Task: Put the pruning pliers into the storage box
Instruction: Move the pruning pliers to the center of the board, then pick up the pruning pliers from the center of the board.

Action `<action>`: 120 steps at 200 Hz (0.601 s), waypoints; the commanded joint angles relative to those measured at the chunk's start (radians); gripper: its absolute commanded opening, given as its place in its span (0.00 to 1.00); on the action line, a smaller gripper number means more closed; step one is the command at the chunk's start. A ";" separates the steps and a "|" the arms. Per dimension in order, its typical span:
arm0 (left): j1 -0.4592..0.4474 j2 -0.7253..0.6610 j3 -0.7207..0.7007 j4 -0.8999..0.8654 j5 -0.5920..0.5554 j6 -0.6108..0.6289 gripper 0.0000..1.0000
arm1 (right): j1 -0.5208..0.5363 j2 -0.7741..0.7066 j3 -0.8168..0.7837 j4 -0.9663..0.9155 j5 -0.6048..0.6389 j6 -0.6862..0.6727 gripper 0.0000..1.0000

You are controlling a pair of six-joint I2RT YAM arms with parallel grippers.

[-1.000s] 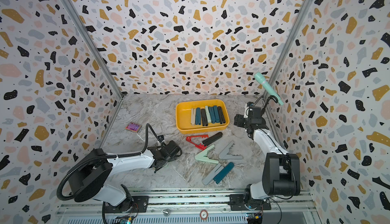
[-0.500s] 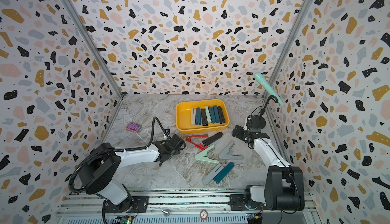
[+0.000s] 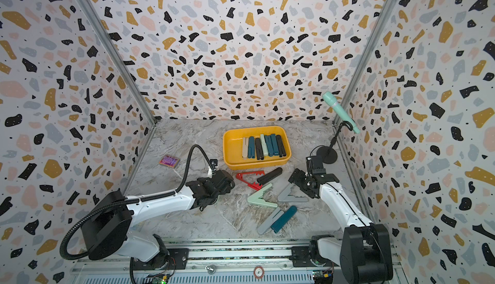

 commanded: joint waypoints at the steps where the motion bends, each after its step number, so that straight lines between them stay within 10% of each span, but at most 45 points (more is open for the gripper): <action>1: -0.007 -0.001 0.028 0.013 -0.029 0.059 0.97 | 0.028 -0.017 0.015 -0.109 0.010 0.095 0.92; 120: -0.008 -0.032 -0.028 0.049 -0.074 0.102 0.98 | 0.089 0.025 -0.031 -0.111 -0.014 0.301 0.95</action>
